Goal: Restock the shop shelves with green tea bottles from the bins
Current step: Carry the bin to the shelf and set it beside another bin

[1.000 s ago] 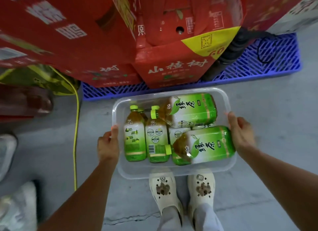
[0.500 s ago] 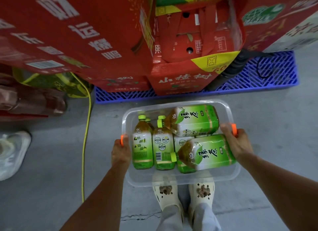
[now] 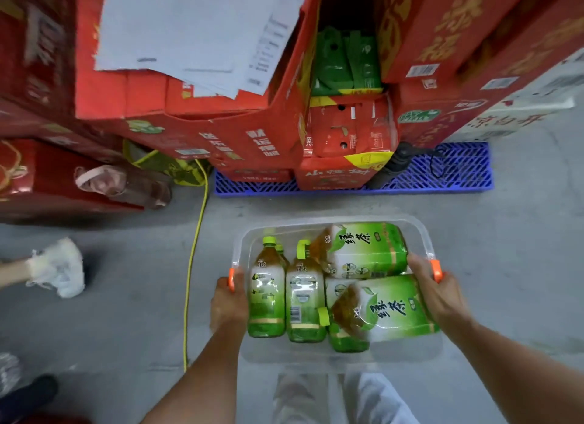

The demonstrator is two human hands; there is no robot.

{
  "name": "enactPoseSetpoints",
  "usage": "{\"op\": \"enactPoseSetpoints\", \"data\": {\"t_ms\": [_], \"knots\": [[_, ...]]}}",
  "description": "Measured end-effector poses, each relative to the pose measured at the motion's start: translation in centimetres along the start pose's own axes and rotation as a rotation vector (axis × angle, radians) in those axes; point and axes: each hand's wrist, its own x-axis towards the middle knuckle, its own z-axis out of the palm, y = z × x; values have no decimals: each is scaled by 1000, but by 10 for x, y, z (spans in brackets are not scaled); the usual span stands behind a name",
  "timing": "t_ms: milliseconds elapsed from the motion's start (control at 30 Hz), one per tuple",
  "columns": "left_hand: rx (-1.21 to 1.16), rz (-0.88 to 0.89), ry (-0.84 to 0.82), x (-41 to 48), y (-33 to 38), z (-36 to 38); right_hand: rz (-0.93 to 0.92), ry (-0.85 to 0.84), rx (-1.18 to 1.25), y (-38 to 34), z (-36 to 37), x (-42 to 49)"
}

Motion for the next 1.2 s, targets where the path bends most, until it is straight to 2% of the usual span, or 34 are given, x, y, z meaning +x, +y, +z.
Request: {"op": "enactPoseSetpoints", "data": {"t_ms": [267, 400, 600, 767, 933, 1200], "knots": [[-57, -1, 78, -98, 16, -117, -162, 47, -78, -80, -63, -108], [-116, -12, 152, -142, 3, -163, -254, 3, -181, -121, -83, -153], [-228, -125, 243, -192, -32, -207, -408, -83, -337, -167, -88, -204], [-465, -277, 357, -260, -76, -211, -526, -204, -511, -190, -82, -230], [-621, -439, 498, -337, -128, -202, -762, -321, -667, -209, -59, -278], [-893, -774, 642, -462, -228, -149, -1012, -536, -1030, -178, 5, -380]]}}
